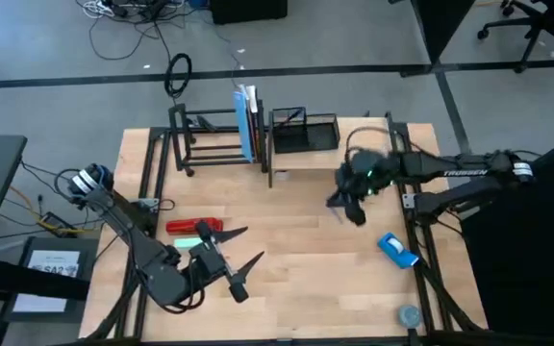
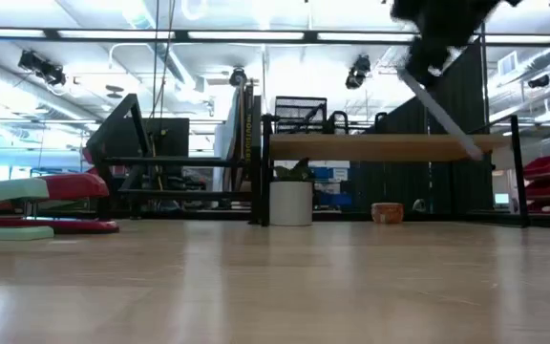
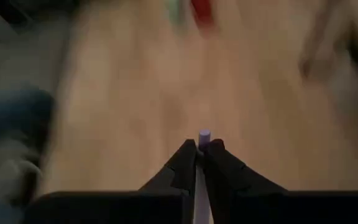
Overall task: Stock shelves
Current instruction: Remove the violet pen from the pen holder of the black desk organizer
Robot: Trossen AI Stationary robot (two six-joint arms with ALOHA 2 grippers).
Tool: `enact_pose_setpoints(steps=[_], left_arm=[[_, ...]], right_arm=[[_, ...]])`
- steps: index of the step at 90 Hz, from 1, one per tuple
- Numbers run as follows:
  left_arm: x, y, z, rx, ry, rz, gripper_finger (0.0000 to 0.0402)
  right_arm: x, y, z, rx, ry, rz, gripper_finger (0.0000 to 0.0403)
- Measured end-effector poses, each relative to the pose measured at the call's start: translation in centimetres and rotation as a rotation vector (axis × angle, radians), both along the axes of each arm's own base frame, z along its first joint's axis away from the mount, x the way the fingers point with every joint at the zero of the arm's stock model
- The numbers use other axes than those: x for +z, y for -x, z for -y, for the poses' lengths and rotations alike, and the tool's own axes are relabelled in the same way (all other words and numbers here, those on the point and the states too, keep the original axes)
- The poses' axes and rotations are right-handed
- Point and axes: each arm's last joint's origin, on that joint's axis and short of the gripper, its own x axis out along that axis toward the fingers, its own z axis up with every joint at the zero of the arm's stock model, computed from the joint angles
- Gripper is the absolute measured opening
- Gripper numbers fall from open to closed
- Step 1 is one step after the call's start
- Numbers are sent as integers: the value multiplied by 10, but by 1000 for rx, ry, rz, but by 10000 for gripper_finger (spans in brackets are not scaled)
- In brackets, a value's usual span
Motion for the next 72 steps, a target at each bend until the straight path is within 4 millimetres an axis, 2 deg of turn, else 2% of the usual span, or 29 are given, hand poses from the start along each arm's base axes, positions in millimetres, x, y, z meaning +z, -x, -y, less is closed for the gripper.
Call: enact_pose_setpoints(steps=[16,27,57,72], left_arm=[[0,0,0,-2,2,0,284],[0,0,0,-12,0,-1,284],[0,0,0,-15,1,-1,284],[0,0,0,-14,1,-1,284]], right_arm=[[-49,16,-7,-38,-43,-191,0],[-70,26,-6,-66,-9,-283,0],[-76,35,-5,-44,60,-374,2],[-76,35,-5,-44,63,-374,38]])
